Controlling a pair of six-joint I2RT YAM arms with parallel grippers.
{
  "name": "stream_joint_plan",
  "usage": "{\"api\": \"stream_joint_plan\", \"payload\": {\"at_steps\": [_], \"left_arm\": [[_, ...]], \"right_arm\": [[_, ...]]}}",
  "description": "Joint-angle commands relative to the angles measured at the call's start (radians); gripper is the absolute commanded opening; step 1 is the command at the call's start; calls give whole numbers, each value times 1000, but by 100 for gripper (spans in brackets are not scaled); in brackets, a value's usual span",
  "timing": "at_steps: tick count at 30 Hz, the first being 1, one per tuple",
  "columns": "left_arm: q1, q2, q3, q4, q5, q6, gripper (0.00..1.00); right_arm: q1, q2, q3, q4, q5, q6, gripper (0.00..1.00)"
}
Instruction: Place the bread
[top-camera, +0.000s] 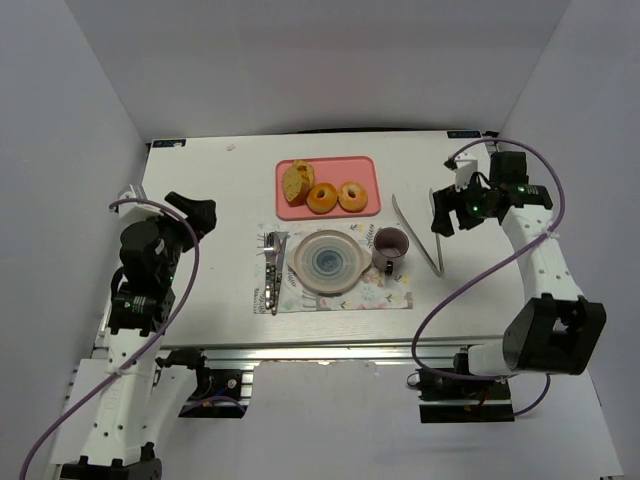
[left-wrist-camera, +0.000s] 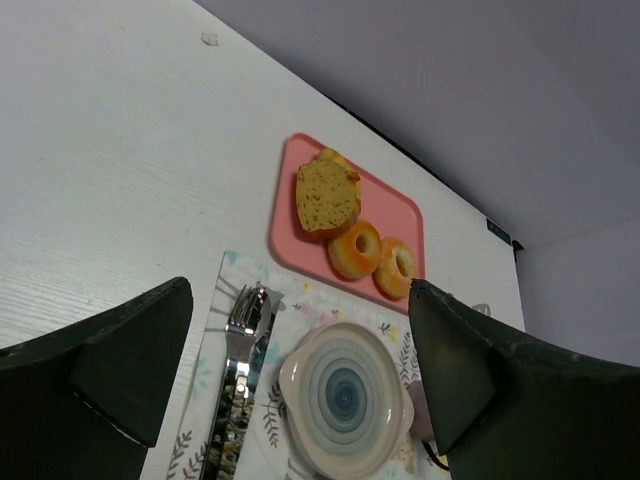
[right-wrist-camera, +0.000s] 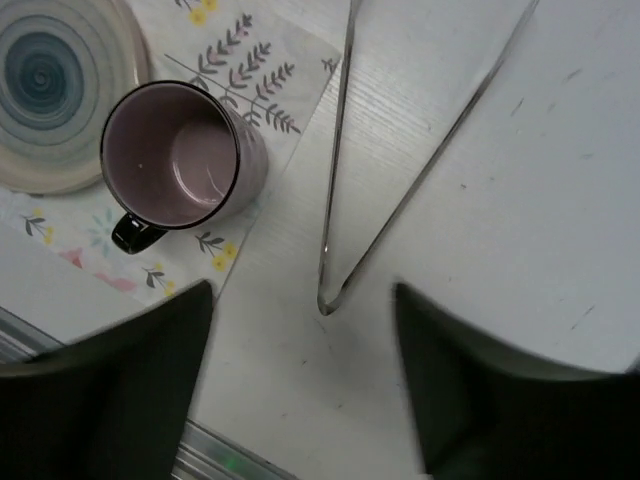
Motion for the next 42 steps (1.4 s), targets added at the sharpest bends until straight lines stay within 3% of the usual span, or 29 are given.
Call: {"api": "stream_joint_plan", "payload": {"at_steps": [1,5,11,17,31,37,41,42], "left_arm": [[1,-32,-18,5,38,-25,98],[1,-29,-23,-22,54,-20,98],[1,-27,-24,-50,49,-17,98],[1,-12,-41,-58,49,-29,98],[1,18,-47,-59,32,-60,98],[-1,21,-49,-59,20,-65,98],[1,21,-49,-59,19,-66,98],[1,21,-50,-59,17,-66,98]], "right_arm": [[-7,13,-14,-77,95,-24,89],[-7,63,-72,-64,118,-7,90],[-4,180,-144,62,231,83,89],[31,255,-209,214,251,89,89],[139,560,3,312,371,197,88],[140,623,71,323,373,215,79],[140,620,69,308,345,214,66],[140,614,51,308,342,209,57]]}}
